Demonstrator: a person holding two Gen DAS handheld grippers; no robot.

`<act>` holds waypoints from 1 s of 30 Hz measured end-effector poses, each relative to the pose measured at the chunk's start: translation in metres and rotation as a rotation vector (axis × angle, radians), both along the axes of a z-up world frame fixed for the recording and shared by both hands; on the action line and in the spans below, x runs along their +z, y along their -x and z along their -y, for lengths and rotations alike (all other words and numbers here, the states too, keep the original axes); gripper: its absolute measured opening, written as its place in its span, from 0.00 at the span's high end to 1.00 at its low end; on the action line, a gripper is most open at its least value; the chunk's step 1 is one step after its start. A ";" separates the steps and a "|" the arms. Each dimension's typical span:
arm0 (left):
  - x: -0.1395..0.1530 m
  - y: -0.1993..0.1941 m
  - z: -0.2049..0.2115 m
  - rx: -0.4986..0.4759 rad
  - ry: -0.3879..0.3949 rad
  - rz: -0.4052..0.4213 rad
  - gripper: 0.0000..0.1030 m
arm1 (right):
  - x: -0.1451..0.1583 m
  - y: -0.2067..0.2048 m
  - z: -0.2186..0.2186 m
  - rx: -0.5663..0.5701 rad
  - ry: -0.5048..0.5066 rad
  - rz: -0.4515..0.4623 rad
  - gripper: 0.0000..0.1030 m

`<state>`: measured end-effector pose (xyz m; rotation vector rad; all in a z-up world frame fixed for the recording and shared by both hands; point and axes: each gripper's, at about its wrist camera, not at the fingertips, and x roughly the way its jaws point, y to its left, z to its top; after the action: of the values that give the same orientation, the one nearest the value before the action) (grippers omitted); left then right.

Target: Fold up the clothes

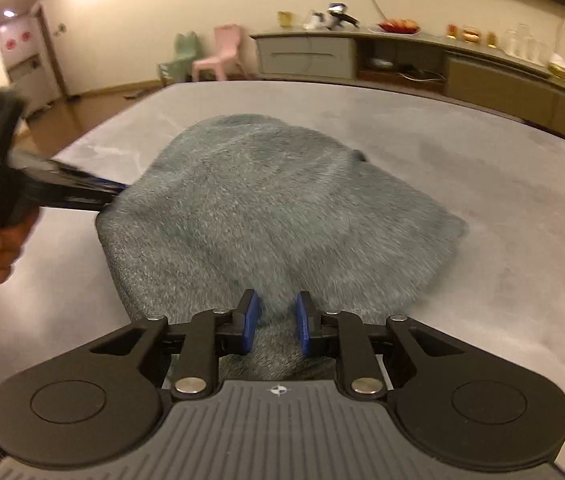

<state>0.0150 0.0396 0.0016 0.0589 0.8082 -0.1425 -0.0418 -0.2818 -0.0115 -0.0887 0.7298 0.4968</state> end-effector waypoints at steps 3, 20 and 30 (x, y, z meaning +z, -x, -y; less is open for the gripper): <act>0.016 0.021 -0.006 -0.060 0.121 0.069 0.85 | 0.007 0.023 -0.007 0.003 0.017 0.092 0.77; -0.019 0.028 0.048 -0.209 0.022 -0.020 0.72 | -0.022 0.033 -0.032 0.097 0.155 0.146 0.57; 0.036 0.039 0.056 -0.307 0.149 0.174 0.70 | 0.023 -0.003 0.027 -0.133 0.068 0.172 0.53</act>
<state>-0.0240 -0.0167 0.0381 0.0538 0.6093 -0.4803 -0.0391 -0.3090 0.0120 -0.1435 0.5800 0.3325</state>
